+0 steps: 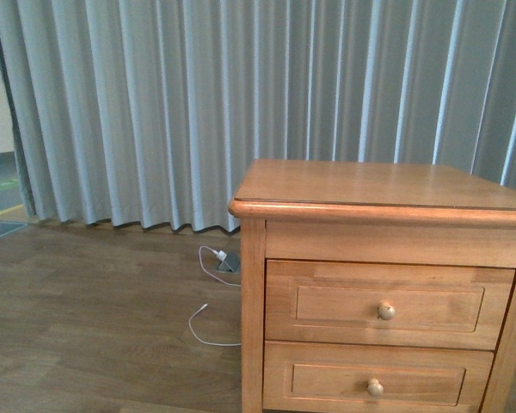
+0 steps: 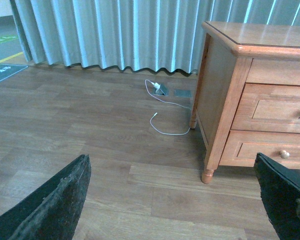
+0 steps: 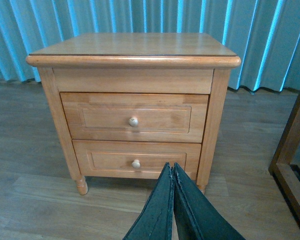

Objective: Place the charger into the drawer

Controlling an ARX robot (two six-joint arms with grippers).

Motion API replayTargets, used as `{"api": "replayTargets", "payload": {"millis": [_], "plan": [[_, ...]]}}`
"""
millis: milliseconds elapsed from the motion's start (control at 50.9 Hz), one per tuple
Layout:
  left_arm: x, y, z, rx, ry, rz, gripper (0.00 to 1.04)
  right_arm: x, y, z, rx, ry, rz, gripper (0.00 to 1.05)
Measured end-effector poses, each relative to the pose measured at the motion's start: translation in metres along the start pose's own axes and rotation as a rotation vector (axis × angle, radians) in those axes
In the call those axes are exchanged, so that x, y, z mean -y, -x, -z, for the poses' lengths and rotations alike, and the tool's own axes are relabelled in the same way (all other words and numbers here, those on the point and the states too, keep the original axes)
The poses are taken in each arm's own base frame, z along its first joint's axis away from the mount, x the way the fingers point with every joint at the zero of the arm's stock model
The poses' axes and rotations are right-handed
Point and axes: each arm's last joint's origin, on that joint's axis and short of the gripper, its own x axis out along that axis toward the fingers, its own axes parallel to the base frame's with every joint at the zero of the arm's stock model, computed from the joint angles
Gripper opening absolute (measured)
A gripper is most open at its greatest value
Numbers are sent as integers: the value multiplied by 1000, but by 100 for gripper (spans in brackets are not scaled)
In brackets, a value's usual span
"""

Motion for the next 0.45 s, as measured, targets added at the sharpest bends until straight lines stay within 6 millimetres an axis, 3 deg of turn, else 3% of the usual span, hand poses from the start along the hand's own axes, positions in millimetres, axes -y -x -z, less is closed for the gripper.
{"api": "replayTargets", "payload": {"millis": [59,452], "plan": [[0,0,0,0,0,0,99,0,0,0,0,1,1,3],[0,0,0,0,0,0,99,0,0,0,0,0,0,74]]}}
